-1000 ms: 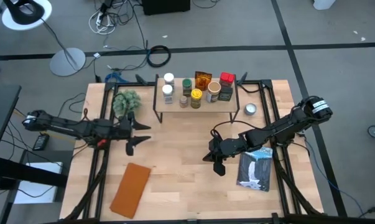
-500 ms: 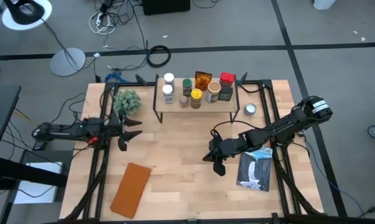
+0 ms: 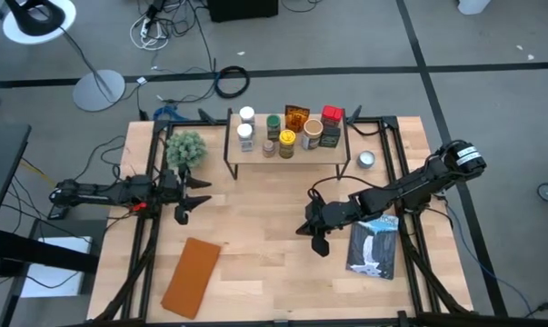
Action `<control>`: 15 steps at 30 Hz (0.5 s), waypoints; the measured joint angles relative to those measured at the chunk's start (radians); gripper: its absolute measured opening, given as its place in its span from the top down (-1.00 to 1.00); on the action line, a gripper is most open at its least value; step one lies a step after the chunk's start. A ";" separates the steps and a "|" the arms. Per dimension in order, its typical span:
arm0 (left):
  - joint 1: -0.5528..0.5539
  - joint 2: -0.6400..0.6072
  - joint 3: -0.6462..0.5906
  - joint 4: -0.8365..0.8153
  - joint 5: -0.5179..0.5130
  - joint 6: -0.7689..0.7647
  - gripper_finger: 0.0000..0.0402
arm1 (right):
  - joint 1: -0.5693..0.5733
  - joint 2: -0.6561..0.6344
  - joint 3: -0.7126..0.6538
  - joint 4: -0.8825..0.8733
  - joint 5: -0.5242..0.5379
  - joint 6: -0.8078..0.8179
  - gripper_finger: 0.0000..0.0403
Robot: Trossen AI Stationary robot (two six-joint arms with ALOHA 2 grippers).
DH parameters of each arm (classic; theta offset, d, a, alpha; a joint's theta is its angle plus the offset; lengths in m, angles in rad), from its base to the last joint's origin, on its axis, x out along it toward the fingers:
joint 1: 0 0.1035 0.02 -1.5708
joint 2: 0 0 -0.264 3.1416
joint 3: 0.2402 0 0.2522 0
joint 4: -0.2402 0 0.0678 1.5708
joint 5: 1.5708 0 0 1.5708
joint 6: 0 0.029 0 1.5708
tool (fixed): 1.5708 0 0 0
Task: Shelf spices
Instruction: Return to Home Position
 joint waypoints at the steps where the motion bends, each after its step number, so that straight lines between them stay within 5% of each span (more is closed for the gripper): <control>1: 0.000 0.000 0.000 -0.002 0.000 0.000 -0.04 | 0.000 0.000 0.000 -0.002 0.001 0.000 0.96; 15: 0.000 0.000 0.000 0.009 -0.005 -0.001 -0.04 | -0.027 -0.105 -0.021 0.003 0.065 -0.182 0.96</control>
